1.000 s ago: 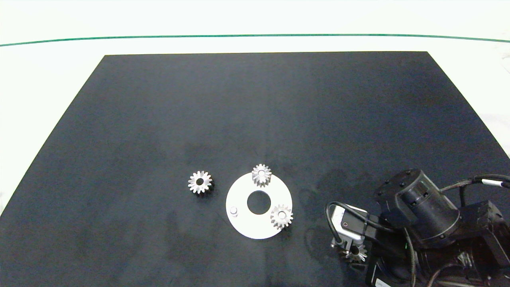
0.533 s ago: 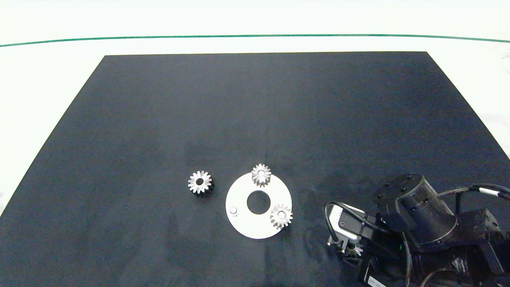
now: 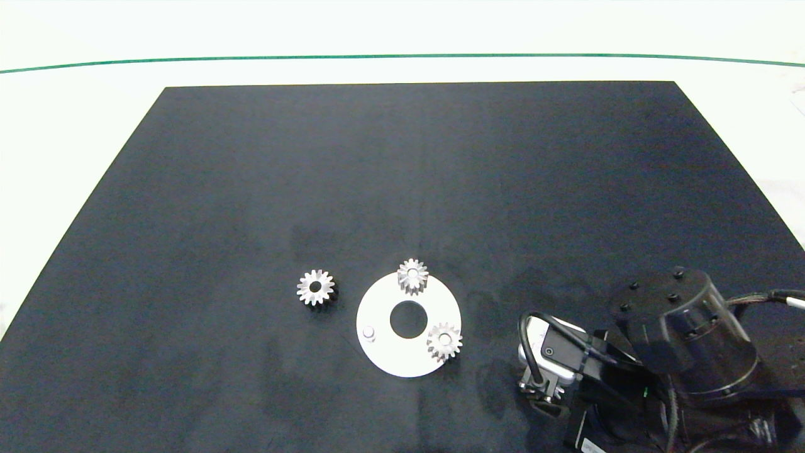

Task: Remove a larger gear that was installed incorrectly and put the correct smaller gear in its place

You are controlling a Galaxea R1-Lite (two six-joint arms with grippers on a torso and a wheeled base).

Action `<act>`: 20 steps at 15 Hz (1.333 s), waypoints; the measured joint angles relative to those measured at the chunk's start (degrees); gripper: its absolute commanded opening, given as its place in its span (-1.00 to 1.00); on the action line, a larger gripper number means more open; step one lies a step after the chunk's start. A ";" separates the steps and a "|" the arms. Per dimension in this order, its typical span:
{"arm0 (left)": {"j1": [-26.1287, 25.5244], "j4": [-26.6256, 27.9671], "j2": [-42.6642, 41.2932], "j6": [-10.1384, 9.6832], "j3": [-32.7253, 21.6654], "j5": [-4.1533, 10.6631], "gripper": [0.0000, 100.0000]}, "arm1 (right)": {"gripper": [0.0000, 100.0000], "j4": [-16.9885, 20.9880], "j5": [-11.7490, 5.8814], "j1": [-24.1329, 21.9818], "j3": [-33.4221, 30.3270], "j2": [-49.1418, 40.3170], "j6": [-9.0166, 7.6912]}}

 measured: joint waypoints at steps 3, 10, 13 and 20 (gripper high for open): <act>0.00 0.00 -0.04 0.15 0.15 0.02 1.00 | -0.50 -0.20 0.61 3.84 -2.21 -1.96 1.41; -0.06 0.02 -0.09 0.54 0.52 0.07 1.00 | -0.50 5.22 1.05 9.73 -18.07 5.66 4.30; -0.09 0.02 -0.06 0.54 0.56 0.07 1.00 | -0.50 12.98 1.93 9.81 -28.45 9.86 4.25; -0.12 -0.15 -0.04 0.50 1.00 0.00 1.00 | -0.50 25.48 2.62 10.12 -48.68 17.86 4.08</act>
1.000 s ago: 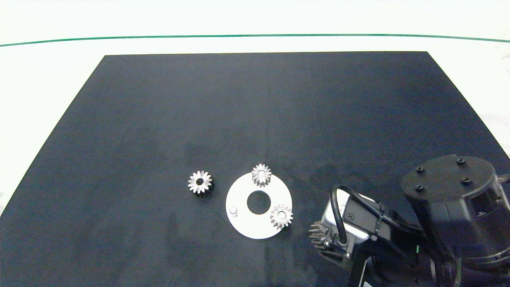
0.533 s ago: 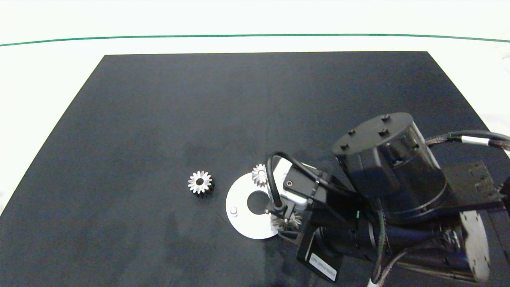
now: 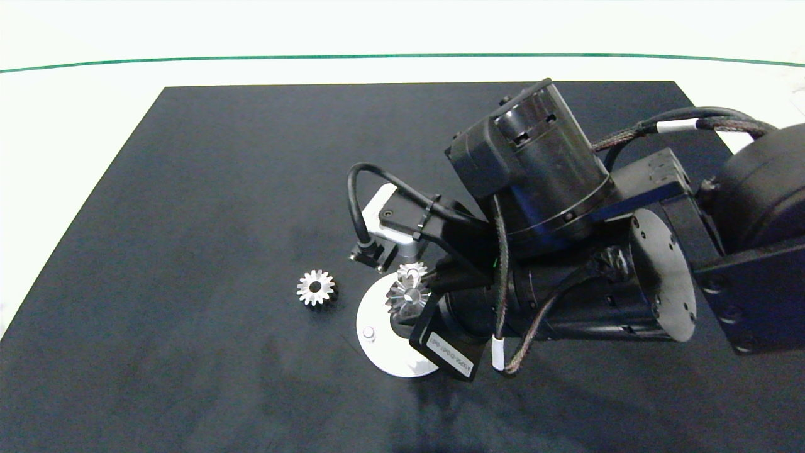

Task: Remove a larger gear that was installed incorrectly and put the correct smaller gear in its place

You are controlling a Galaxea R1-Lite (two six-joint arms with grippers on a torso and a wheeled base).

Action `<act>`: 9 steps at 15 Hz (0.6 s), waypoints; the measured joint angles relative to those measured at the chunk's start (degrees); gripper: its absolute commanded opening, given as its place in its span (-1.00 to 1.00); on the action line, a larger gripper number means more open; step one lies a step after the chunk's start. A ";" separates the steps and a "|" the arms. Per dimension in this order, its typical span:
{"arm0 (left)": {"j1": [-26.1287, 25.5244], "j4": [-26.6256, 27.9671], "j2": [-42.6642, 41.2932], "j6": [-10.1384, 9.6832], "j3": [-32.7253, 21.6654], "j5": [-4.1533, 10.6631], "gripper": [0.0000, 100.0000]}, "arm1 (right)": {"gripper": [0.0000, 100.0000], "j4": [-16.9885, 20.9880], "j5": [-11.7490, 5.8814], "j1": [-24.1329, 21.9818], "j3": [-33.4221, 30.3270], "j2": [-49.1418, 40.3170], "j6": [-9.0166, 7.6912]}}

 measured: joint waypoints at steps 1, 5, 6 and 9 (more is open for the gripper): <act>0.00 0.00 0.02 0.00 0.00 0.02 1.00 | -0.50 2.08 0.00 0.13 -2.73 1.18 0.02; -0.05 -0.02 0.00 0.00 0.00 0.00 1.00 | -0.50 7.92 -0.01 1.02 -8.39 4.91 0.00; -0.02 -0.02 0.00 0.00 0.00 0.02 1.00 | -0.50 8.13 -0.04 1.24 -8.96 5.74 -0.05; 0.00 -0.02 0.00 0.00 0.00 0.00 1.00 | -0.50 8.59 -0.11 1.33 -11.23 8.14 -0.16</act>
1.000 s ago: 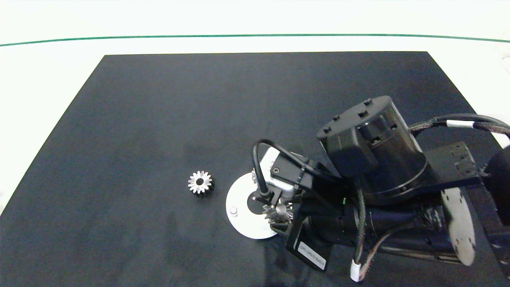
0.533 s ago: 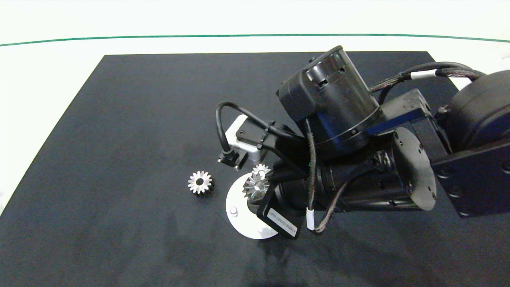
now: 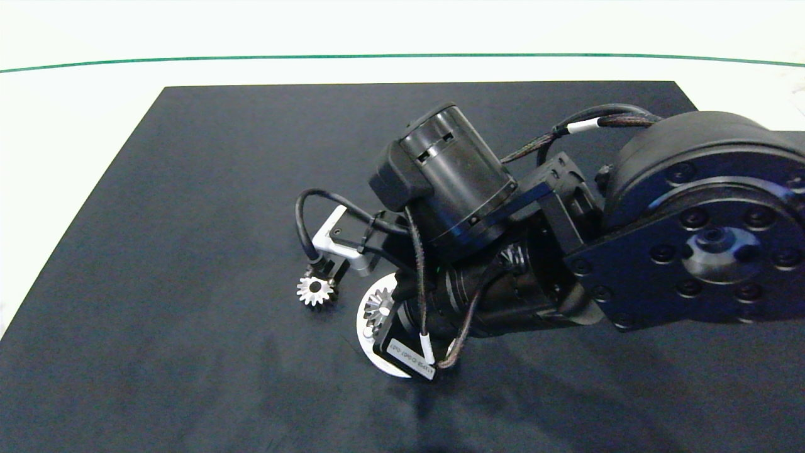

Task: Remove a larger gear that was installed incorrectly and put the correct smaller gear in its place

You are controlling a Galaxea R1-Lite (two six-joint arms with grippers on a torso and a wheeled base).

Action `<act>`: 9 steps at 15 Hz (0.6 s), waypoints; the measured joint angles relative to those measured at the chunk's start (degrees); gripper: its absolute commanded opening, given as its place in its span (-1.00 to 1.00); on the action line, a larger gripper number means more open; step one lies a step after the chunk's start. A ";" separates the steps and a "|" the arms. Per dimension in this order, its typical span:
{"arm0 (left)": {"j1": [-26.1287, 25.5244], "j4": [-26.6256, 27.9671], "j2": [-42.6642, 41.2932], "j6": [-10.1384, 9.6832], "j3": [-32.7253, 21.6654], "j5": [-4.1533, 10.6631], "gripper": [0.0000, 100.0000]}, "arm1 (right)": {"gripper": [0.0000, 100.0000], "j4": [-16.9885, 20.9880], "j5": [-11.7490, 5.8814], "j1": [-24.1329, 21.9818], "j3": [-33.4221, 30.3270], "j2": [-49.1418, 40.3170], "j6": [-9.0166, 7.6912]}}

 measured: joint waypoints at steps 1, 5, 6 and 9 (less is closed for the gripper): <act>0.00 0.00 0.00 0.00 0.00 0.00 1.00 | -0.50 0.00 0.02 0.05 -0.63 0.79 -0.01; 0.04 0.00 -0.05 0.00 -0.06 0.02 1.00 | -0.50 0.00 -0.10 0.11 -2.65 3.55 0.33; 0.04 0.00 -0.05 0.00 -0.06 0.00 1.00 | -0.50 0.02 -0.10 0.11 -2.84 4.18 0.35; 0.00 0.00 -0.09 0.00 -0.09 0.02 1.00 | -0.50 0.00 -0.09 0.11 -3.00 5.36 0.44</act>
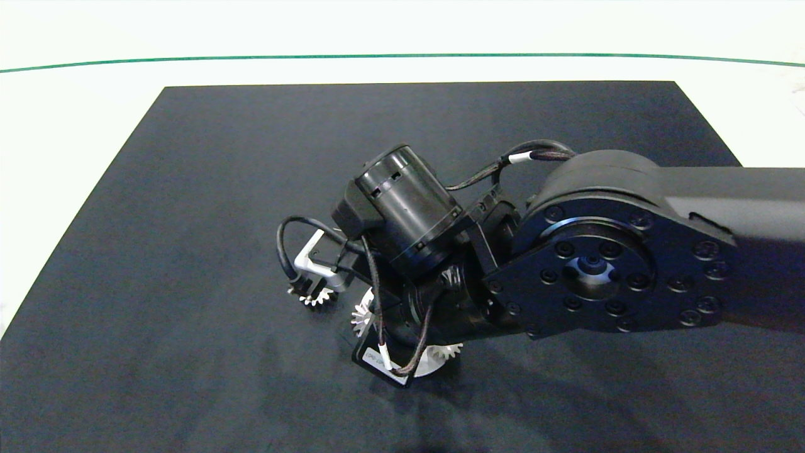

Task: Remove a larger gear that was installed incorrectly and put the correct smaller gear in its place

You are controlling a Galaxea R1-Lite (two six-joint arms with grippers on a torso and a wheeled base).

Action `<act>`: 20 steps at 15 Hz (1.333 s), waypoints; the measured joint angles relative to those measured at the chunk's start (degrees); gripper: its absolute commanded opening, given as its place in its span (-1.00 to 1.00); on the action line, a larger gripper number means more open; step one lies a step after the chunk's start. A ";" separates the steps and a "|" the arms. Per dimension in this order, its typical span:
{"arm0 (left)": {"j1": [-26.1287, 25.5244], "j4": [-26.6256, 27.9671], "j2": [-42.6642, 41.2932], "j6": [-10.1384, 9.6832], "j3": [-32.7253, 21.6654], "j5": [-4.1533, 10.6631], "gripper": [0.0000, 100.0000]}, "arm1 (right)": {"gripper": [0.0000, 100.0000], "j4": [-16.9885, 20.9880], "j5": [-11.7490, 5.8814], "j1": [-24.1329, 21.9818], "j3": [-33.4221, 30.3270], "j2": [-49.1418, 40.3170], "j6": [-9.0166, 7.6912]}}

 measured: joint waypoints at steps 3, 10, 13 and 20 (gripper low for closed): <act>0.00 0.00 -0.11 -0.02 0.00 0.00 1.00 | -0.50 0.00 -0.04 0.00 -0.85 1.19 0.09; -0.05 -0.06 -0.73 0.09 -0.26 0.00 1.00 | -0.50 0.00 -0.45 0.05 -2.60 3.64 0.09; -0.05 -0.06 -0.82 0.11 -0.26 0.00 1.00 | -0.50 0.06 -0.63 -0.22 -2.45 4.08 0.09; 0.04 -0.09 -0.94 0.52 0.00 0.00 1.00 | -0.50 0.00 -2.54 -0.41 -2.45 4.58 0.41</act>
